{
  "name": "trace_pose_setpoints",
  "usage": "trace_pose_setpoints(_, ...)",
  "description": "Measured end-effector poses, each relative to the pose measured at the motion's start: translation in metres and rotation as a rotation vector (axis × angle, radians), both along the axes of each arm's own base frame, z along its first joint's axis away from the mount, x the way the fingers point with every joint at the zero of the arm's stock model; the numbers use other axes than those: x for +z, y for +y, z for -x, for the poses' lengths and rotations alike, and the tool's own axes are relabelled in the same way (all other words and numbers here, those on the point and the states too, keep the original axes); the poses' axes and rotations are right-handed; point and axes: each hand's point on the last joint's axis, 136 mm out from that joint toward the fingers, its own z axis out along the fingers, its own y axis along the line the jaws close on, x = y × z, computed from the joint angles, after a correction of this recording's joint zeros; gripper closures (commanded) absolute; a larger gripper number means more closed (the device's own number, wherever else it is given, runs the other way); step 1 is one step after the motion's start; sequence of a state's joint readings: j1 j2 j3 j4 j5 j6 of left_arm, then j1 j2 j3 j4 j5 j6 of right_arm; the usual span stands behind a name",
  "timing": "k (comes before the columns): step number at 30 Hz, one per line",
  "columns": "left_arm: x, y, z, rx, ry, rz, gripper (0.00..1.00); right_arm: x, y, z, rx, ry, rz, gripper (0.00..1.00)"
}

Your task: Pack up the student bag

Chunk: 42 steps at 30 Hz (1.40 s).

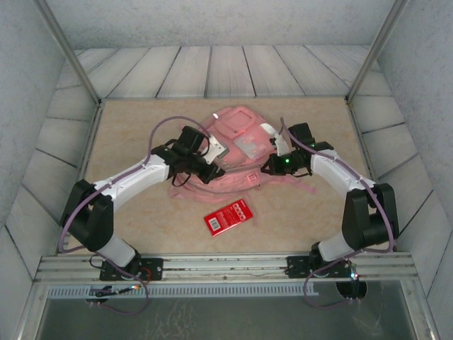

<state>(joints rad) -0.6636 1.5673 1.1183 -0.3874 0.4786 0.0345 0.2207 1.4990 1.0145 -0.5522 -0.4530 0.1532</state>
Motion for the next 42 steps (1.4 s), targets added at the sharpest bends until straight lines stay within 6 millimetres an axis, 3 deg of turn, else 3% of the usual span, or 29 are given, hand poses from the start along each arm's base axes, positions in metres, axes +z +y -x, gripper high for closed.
trace_pose_setpoints(7,-0.022,-0.007,0.004,0.014,0.047,0.001,0.95,-0.019,-0.005,-0.006,-0.021,0.052,0.037,0.83)
trace_pose_setpoints(11,-0.032,-0.009,0.007,0.029,0.079,-0.003,0.79,-0.032,-0.018,-0.008,-0.061,0.082,0.097,0.65)
trace_pose_setpoints(15,-0.037,-0.005,0.010,0.066,0.123,-0.016,0.64,-0.033,-0.034,-0.012,-0.115,0.077,0.150,0.56)
trace_pose_setpoints(20,-0.023,0.006,0.009,0.145,0.114,-0.014,0.47,-0.016,-0.043,-0.009,-0.130,0.031,0.181,0.43)
trace_pose_setpoints(24,0.010,0.022,0.000,0.268,0.068,0.032,0.37,0.002,-0.042,-0.011,-0.114,-0.015,0.172,0.37)
trace_pose_setpoints(28,0.028,0.044,-0.009,0.439,0.058,0.081,0.29,0.028,-0.028,-0.025,-0.068,-0.082,0.110,0.37)
trace_pose_setpoints(33,0.008,0.063,-0.009,0.612,0.123,0.086,0.26,0.050,0.001,-0.047,0.002,-0.136,0.017,0.43)
trace_pose_setpoints(38,-0.019,0.069,-0.008,0.719,0.187,0.121,0.34,0.029,0.039,-0.056,0.079,-0.080,-0.039,0.44)
trace_pose_setpoints(42,-0.021,0.060,-0.018,0.735,0.211,0.190,0.45,0.008,0.065,-0.060,0.119,-0.027,-0.057,0.44)
